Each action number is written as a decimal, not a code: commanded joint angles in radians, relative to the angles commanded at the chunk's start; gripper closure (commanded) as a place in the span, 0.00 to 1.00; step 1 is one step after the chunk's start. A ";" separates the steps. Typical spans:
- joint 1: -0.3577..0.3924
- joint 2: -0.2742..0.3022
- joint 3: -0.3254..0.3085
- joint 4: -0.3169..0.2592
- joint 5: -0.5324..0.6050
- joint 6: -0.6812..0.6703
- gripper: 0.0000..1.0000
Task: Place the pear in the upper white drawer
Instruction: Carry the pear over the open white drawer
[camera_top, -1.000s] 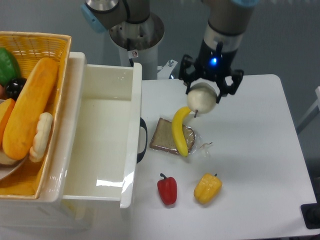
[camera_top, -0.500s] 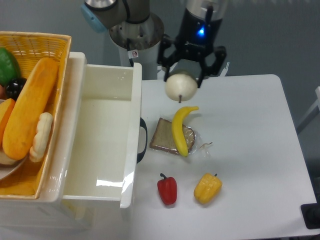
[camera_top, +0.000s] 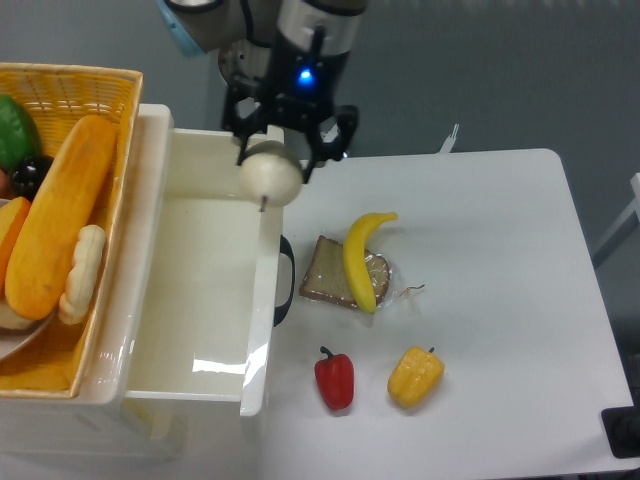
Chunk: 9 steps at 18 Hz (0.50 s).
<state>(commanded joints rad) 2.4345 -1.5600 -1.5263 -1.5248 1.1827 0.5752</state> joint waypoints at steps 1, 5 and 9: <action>-0.009 -0.005 -0.005 0.002 0.002 0.000 0.43; -0.041 -0.025 -0.008 0.003 0.002 0.002 0.39; -0.057 -0.041 -0.008 0.011 0.003 0.009 0.22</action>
<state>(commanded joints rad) 2.3777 -1.6014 -1.5340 -1.5141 1.1858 0.5844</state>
